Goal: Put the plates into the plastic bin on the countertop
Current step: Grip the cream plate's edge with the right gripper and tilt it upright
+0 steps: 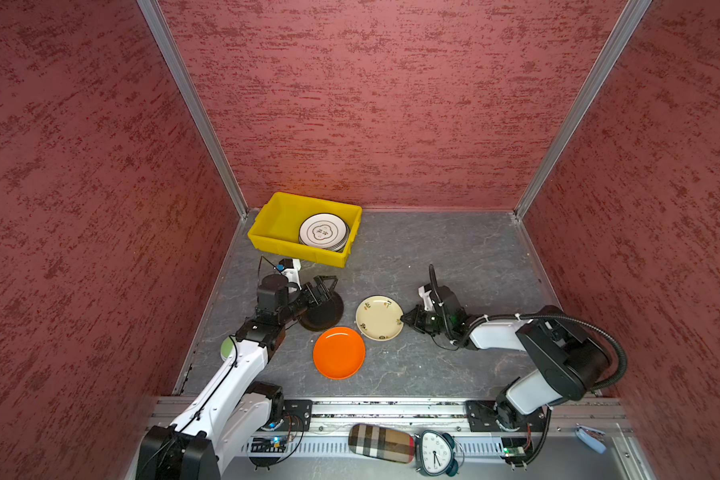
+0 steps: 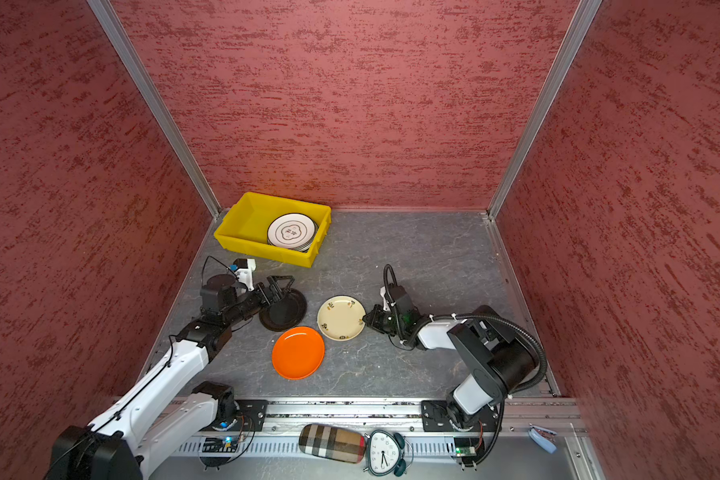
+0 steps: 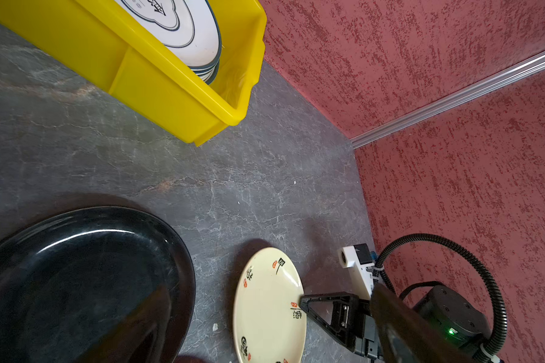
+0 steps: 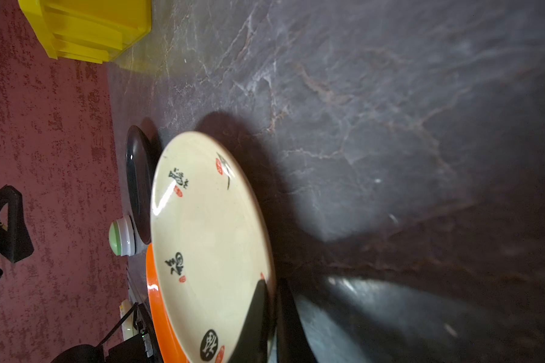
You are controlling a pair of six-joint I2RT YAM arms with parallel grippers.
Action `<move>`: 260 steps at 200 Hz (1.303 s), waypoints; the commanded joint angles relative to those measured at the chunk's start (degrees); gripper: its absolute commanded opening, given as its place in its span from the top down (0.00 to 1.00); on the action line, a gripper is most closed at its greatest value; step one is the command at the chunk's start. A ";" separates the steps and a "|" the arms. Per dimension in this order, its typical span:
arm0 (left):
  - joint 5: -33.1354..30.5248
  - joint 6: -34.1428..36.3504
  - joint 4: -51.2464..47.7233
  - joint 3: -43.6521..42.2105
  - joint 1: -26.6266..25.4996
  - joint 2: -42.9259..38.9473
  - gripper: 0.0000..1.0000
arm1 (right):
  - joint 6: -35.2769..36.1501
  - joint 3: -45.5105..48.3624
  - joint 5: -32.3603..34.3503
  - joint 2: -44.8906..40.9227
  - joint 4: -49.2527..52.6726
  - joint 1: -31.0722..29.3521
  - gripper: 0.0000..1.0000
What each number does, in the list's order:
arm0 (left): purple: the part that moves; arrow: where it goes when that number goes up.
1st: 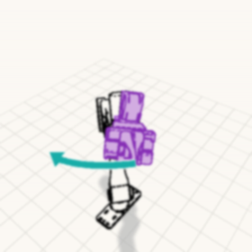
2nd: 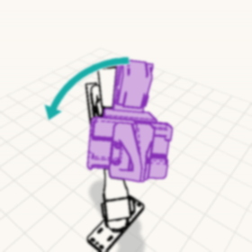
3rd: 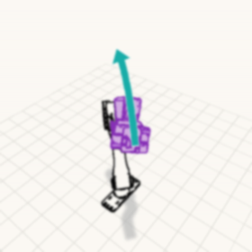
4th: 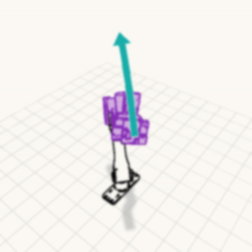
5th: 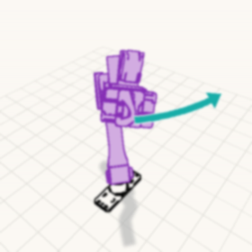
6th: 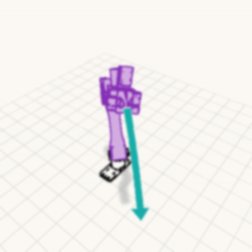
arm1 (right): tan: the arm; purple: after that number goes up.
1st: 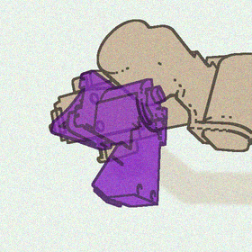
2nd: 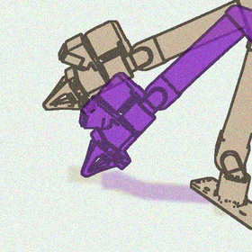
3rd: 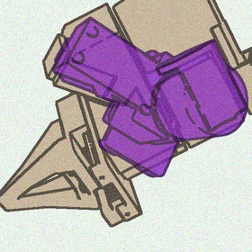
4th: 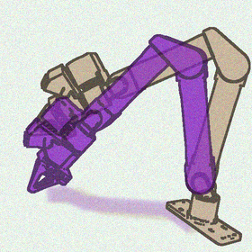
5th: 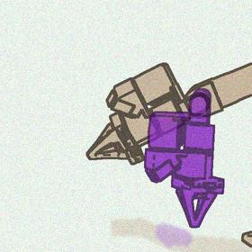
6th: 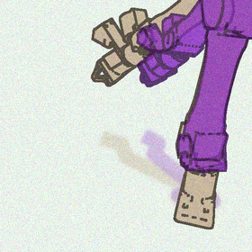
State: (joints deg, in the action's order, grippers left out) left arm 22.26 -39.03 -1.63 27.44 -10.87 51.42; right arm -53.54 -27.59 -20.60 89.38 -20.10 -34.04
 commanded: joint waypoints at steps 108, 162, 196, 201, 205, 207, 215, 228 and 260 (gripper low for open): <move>1.11 0.98 2.04 -0.22 0.94 1.62 0.01 | 0.32 -1.25 10.61 -13.04 9.10 -0.17 1.00; 2.17 -0.17 3.40 -0.17 0.92 2.85 0.01 | 0.23 -2.14 13.51 -19.70 13.92 0.42 1.00; 3.40 -1.31 5.35 0.02 0.13 3.79 0.02 | -0.24 -3.38 16.14 -25.24 17.92 1.33 1.00; 3.31 -1.52 5.54 -0.02 -0.14 3.85 0.03 | -0.25 -3.47 16.37 -26.04 18.11 1.43 1.00; 3.31 -1.82 5.82 -0.05 -0.36 3.73 0.05 | -0.31 -3.52 16.51 -26.58 18.24 1.50 1.00; 3.27 -1.95 6.06 -0.07 -0.61 3.68 0.06 | -0.35 -3.52 16.61 -26.86 18.25 1.58 1.00; 2.95 -2.58 7.44 -0.47 -1.63 3.16 0.10 | -0.48 -3.60 16.73 -27.85 18.25 1.73 1.00; 1.13 -3.31 9.11 -0.82 -4.17 2.47 0.11 | -0.74 -3.90 16.74 -28.92 18.34 1.95 1.00; -2.65 -4.67 11.82 0.03 -11.21 3.51 0.20 | -1.04 -4.56 16.30 -29.29 18.33 2.24 1.00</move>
State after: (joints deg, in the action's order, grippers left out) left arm 22.57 -42.48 5.61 27.29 -17.91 54.65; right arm -53.63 -29.89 -5.72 60.62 -1.76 -32.40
